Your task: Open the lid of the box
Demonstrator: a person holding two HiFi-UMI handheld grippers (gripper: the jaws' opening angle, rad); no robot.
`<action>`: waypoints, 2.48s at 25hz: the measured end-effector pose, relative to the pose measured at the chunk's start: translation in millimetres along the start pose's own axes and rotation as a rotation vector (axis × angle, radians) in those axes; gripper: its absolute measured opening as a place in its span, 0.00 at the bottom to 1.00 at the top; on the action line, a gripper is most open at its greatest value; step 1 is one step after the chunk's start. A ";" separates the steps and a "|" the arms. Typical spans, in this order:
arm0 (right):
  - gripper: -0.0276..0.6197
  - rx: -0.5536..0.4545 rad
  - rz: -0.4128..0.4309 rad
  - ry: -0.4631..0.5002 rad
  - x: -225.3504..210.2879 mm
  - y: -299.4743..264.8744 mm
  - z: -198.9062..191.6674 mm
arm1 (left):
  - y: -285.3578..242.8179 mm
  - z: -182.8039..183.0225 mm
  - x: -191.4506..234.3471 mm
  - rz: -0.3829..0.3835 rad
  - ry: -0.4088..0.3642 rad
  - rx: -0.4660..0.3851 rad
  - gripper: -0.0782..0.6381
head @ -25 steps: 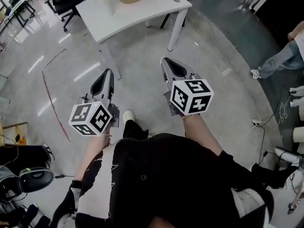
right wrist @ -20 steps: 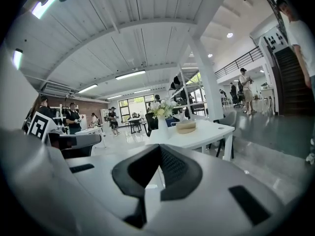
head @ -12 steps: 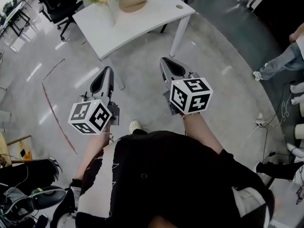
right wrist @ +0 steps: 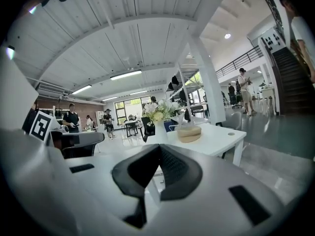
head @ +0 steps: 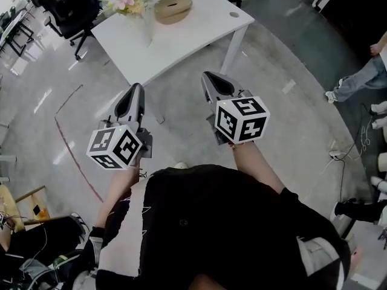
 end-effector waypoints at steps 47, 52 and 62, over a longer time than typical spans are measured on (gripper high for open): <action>0.05 0.071 0.003 -0.002 -74.6 -147.6 54.1 | -146.6 31.7 80.8 -0.013 0.050 0.046 0.12; 0.05 0.074 0.018 -0.006 -95.5 -169.4 67.8 | -174.5 34.1 84.0 -0.006 0.056 0.065 0.12; 0.05 0.069 0.051 -0.015 -145.7 -200.4 92.6 | -236.9 43.5 75.3 -0.006 0.027 0.090 0.12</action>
Point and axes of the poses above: the fingertips, and each gripper's own axes: y backward along the fingers, x to its left, z out of its top, the point moved 6 cm from there along y, backward along the fingers, and after that the axes turned 10 degrees about x, right-handed, at the moved point
